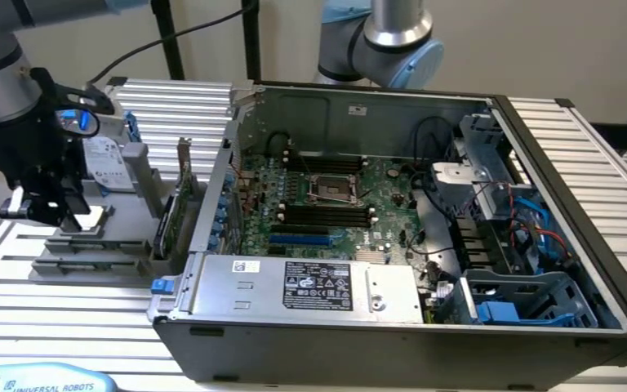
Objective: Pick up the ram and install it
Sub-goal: 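Pick up the ram and move it above insertion slot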
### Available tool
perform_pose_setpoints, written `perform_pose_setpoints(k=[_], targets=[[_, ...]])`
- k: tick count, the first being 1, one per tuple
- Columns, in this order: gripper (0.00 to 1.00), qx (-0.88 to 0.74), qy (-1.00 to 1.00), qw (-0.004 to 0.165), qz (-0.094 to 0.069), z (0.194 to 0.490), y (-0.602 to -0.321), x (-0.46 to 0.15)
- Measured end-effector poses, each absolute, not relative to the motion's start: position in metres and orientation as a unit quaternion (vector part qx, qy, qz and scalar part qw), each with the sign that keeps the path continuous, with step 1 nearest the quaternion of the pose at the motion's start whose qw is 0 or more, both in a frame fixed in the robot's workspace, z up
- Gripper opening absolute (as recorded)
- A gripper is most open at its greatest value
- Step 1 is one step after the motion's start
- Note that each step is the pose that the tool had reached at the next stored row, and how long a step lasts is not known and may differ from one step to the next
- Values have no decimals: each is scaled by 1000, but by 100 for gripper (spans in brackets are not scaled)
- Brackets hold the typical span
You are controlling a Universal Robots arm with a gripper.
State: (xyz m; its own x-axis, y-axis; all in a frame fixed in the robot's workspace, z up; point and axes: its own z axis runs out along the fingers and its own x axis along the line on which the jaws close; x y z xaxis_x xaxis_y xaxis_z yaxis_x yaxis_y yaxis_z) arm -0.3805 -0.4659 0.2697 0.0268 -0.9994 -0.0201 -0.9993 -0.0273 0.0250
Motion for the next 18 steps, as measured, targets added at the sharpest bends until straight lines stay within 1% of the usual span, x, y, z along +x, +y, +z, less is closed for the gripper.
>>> perform_pose_setpoints(k=[18], targets=[[36, 719, -694, 2, -16, 237, -483, -378]])
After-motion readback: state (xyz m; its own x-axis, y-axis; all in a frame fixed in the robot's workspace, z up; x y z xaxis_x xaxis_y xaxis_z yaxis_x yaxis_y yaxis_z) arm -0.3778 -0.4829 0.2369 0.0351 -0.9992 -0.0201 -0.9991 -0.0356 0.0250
